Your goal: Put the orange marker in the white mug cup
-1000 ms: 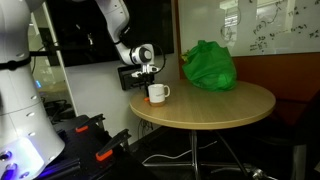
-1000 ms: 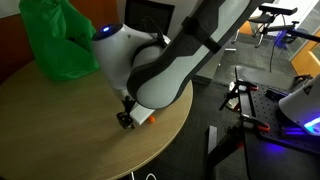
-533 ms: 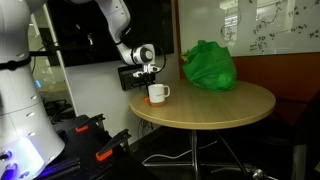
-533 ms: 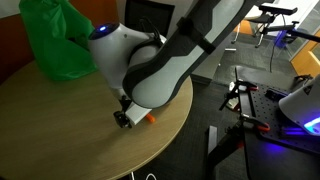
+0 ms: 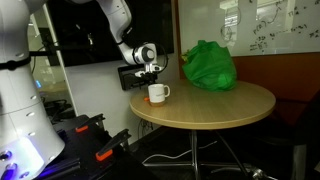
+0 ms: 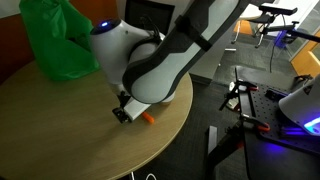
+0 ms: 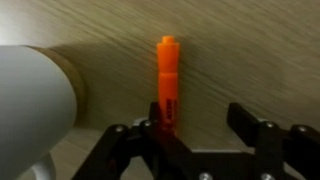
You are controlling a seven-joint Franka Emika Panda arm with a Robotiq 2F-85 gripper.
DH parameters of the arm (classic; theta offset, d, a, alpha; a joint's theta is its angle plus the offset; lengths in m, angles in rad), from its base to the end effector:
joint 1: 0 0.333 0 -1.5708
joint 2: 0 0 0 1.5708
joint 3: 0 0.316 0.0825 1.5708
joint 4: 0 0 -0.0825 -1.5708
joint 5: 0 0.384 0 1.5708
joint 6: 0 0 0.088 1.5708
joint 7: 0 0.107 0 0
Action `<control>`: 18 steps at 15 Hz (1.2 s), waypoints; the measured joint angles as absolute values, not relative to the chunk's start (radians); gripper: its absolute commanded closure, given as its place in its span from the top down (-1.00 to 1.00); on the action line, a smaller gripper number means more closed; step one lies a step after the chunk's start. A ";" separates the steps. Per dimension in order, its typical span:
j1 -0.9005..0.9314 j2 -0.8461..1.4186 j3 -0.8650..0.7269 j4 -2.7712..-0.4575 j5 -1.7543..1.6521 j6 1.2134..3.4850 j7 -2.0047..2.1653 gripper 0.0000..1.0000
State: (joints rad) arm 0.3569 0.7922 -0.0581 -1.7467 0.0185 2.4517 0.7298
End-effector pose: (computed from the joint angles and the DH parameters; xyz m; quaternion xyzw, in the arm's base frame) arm 0.6178 0.1925 0.1131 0.9759 -0.2133 -0.0297 0.0345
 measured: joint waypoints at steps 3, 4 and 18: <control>0.358 0.792 -0.059 -1.747 0.017 2.473 0.729 -0.58; 0.358 0.791 -0.062 -1.747 0.016 2.474 0.729 -0.74; 0.202 0.636 0.155 -1.840 0.066 2.653 0.192 -0.90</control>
